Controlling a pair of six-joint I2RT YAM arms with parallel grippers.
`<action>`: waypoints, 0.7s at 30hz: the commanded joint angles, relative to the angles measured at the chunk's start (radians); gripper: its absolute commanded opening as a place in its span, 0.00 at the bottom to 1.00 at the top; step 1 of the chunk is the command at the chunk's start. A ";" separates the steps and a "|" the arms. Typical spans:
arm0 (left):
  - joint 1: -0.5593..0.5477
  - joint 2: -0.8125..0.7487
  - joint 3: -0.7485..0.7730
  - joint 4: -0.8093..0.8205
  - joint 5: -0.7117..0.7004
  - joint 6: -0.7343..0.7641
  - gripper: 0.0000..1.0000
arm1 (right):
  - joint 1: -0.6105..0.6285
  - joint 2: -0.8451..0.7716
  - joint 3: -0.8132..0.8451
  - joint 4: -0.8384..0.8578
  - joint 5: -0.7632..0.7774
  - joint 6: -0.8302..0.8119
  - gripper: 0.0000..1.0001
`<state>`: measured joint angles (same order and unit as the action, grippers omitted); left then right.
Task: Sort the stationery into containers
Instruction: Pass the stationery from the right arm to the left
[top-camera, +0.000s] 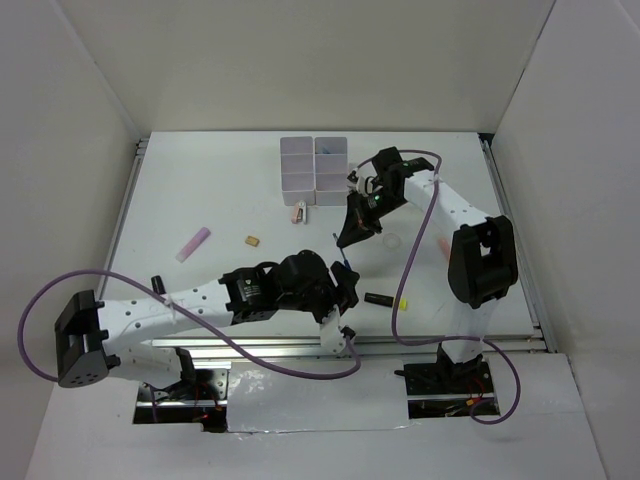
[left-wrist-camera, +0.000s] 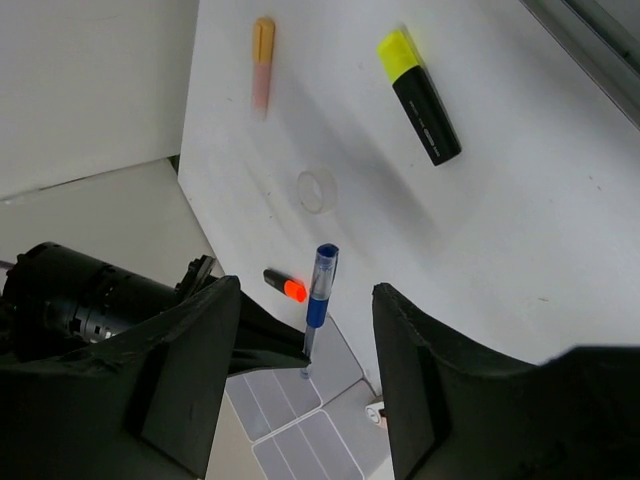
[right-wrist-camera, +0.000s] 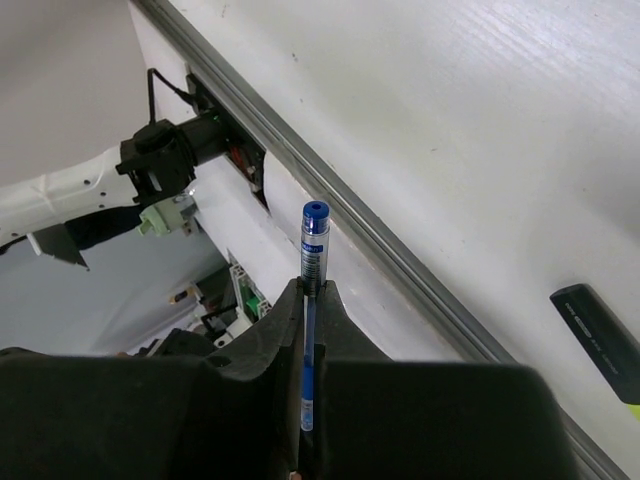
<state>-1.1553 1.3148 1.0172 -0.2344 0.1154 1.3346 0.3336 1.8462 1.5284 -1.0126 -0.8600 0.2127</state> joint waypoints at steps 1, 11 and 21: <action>-0.003 -0.049 0.011 -0.005 0.006 -0.012 0.67 | 0.001 -0.050 0.001 0.014 0.006 0.001 0.00; 0.005 0.081 0.107 -0.100 -0.026 -0.021 0.59 | 0.015 -0.073 -0.005 0.011 0.027 0.017 0.00; 0.012 0.152 0.155 -0.117 -0.059 -0.015 0.50 | 0.021 -0.071 0.009 0.000 0.067 0.025 0.00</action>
<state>-1.1461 1.4380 1.1248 -0.3393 0.0719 1.3289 0.3473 1.8214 1.5284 -1.0138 -0.8089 0.2253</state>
